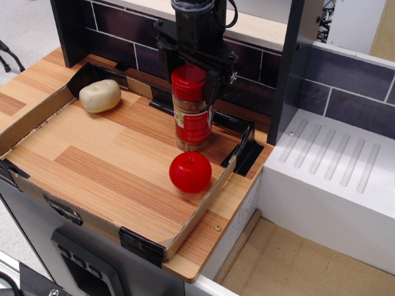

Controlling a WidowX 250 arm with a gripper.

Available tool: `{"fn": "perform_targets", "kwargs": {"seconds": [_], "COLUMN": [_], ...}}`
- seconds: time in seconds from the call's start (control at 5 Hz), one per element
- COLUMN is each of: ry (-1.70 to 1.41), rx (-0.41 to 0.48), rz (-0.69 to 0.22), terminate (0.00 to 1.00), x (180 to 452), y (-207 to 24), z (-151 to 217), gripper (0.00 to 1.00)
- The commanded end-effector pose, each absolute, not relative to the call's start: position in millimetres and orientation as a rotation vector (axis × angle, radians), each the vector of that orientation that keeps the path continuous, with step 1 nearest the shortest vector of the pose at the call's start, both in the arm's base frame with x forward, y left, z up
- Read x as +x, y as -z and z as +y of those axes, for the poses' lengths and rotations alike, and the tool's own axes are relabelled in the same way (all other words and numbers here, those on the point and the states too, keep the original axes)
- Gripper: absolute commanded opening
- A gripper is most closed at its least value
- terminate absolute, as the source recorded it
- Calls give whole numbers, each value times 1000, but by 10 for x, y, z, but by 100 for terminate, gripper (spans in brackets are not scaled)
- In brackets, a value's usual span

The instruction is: Topple basil bottle

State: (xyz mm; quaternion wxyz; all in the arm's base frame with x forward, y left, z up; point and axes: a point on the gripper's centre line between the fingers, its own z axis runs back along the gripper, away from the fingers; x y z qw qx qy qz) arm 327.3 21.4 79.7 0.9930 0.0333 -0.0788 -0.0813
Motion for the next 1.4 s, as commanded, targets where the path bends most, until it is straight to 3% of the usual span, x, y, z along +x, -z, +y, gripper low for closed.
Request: {"fn": "perform_targets", "kwargs": {"seconds": [0.0, 0.2, 0.4, 0.8, 1.2], "ry": [243, 311, 356, 384, 351], "rx": [21, -41, -80, -155, -69], "rz": [-251, -330, -331, -426, -455], "terminate": [0, 0, 0, 0, 0], "x": [3203, 3121, 3042, 2839, 2597], "y": [-994, -992, -964, -878, -732], "z": [372, 520, 633, 804, 947], "gripper": [0, 0, 0, 0, 0]}}
